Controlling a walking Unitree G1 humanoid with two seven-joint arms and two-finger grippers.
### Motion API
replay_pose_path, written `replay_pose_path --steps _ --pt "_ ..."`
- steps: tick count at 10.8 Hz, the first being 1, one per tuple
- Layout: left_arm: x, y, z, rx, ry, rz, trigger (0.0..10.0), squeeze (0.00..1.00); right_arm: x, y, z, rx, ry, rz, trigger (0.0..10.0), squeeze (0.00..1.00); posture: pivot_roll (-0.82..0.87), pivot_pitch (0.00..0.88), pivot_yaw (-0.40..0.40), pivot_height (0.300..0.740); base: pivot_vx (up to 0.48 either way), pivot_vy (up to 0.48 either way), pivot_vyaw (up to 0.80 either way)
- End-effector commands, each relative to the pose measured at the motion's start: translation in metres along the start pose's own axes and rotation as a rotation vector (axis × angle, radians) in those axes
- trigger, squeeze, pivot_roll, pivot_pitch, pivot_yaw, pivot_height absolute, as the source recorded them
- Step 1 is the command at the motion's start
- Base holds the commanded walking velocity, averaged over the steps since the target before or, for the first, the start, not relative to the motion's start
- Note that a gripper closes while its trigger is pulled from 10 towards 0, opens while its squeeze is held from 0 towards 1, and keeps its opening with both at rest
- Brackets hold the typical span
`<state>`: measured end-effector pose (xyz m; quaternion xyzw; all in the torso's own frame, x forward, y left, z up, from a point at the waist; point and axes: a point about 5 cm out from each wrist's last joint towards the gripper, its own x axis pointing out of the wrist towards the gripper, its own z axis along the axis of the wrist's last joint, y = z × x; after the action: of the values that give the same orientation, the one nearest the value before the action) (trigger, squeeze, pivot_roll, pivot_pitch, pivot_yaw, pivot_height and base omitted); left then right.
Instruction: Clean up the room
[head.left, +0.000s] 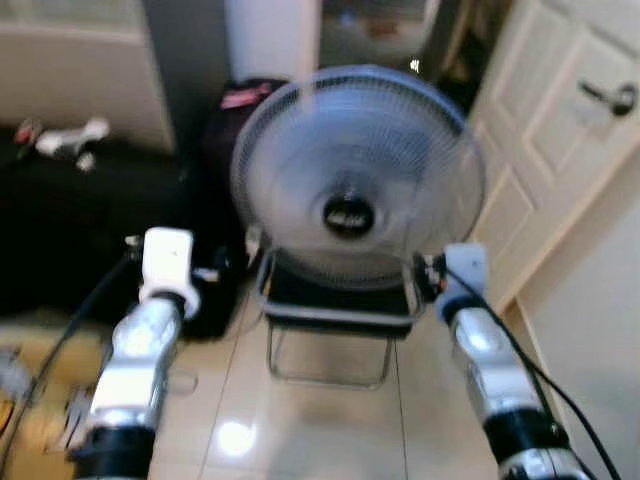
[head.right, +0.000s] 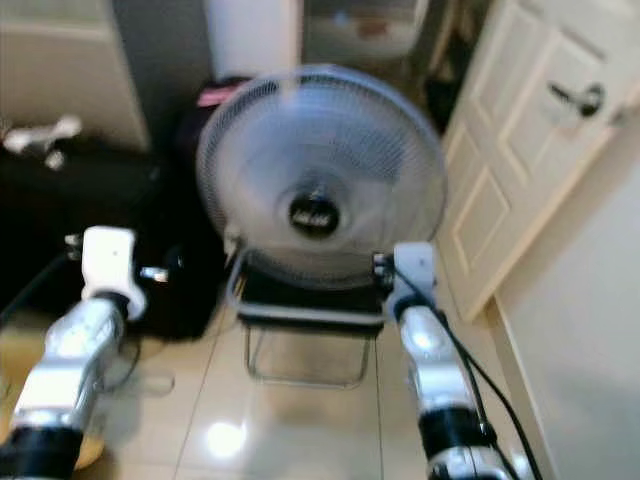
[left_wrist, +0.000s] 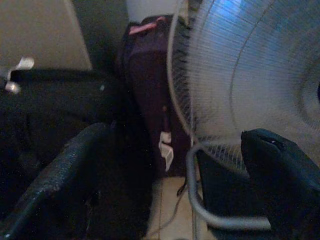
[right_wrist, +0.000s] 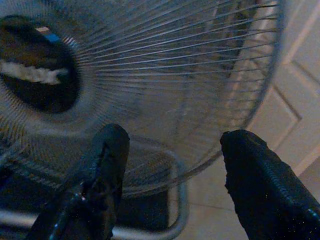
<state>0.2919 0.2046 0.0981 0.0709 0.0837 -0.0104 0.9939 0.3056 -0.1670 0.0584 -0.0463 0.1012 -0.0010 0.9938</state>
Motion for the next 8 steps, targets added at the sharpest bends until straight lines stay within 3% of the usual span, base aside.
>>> replay_pose_path --steps 1,3,6,8 --pt "0.002 -0.0097 0.0013 -0.001 -0.005 -0.034 10.0 0.93 0.0003 -0.0115 0.0017 -0.002 -0.013 -0.035 10.0 0.0 -0.06 0.0 -0.032 0.74 0.334 0.0 0.0" --pt "0.0026 -0.0107 0.0023 -0.002 -0.013 -0.042 10.0 0.92 0.0012 -0.012 0.0018 -0.013 -0.014 -0.046 10.0 0.0 -0.06 0.0 -0.031 0.74 0.332 0.0 0.0" --pt "0.0015 -0.0176 0.0051 -0.002 -0.035 -0.079 10.0 0.84 0.0052 -0.0148 0.0084 0.015 -0.039 -0.107 10.0 0.0 -0.06 0.0 -0.029 0.74 0.0 0.0 0.0" --pt "0.0015 -0.0176 0.0051 -0.002 -0.035 -0.079 10.0 0.84 0.0052 -0.0148 0.0084 0.015 -0.039 -0.107 10.0 0.0 -0.06 0.0 -0.029 0.74 0.0 0.0 0.0"
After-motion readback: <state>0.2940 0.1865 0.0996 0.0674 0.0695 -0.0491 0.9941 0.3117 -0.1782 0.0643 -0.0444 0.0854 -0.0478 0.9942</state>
